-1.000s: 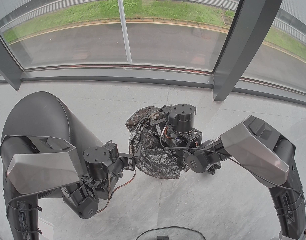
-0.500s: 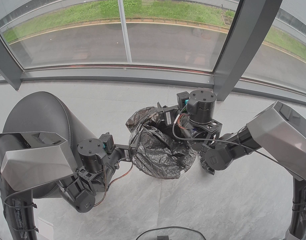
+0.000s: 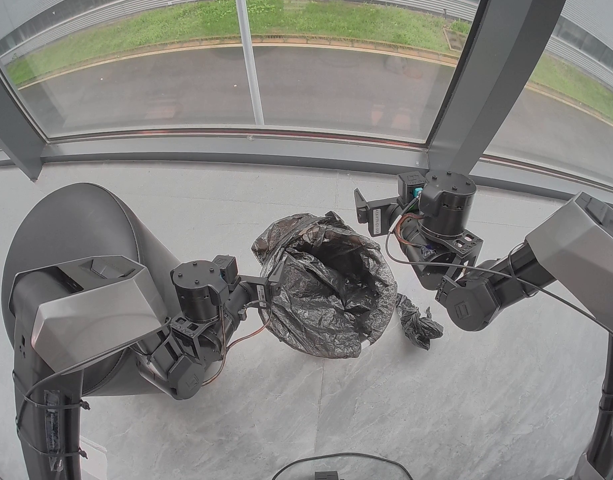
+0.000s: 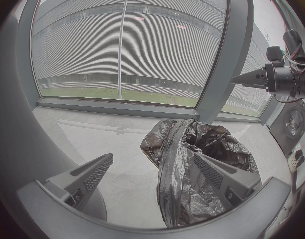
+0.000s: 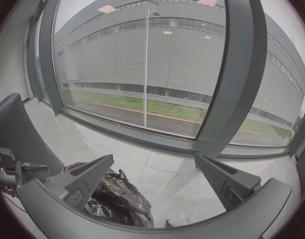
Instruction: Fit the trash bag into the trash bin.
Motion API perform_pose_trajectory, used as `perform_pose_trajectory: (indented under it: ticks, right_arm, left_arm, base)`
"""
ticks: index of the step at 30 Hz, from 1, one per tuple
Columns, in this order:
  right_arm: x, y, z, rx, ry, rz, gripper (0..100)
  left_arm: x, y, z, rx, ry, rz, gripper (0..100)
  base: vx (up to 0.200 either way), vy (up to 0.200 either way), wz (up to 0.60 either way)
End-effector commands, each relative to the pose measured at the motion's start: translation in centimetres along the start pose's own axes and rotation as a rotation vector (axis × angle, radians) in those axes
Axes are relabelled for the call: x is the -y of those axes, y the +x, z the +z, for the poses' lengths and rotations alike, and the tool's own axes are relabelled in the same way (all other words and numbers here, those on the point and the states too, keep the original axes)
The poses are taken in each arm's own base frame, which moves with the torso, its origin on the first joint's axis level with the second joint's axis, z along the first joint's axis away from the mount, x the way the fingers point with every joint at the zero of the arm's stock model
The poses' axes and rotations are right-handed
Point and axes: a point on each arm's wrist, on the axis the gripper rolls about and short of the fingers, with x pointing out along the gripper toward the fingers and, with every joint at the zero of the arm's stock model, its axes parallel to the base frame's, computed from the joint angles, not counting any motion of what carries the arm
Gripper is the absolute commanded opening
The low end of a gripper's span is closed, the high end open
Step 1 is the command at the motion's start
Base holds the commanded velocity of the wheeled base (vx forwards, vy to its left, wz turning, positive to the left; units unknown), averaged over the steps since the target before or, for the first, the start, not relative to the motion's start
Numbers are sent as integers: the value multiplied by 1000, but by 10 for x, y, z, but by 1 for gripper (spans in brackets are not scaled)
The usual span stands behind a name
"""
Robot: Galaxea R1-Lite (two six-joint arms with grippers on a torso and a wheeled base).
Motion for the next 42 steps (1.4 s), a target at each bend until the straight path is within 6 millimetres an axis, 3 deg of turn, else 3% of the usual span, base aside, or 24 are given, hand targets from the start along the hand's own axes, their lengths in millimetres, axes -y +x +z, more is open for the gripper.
perform_pose_trajectory:
  ticks: [1,14,24,33,42]
  right_arm:
    - [4,-2,-1,-4,-1,-5,100]
    - [5,-2,-5,-7,38,-8,100]
    - [5,-2,-7,-12,38,-9,100]
    - [5,-2,-12,-26,33,-9,100]
    - [3,-3,-20,-22,37,-8,100]
  left_arm:
    - [0,8,2,10,-3,2,100]
    - [-27,34,-1,-8,-3,76,100]
    - [-35,36,-2,-9,-4,96,100]
    - [-48,39,-15,-31,-2,126,100]
    - [-53,42,-43,-82,5,139,100]
  base:
    - [0,0,0]
    - [0,0,0]
    - [0,0,0]
    - [0,0,0]
    - [0,0,0]
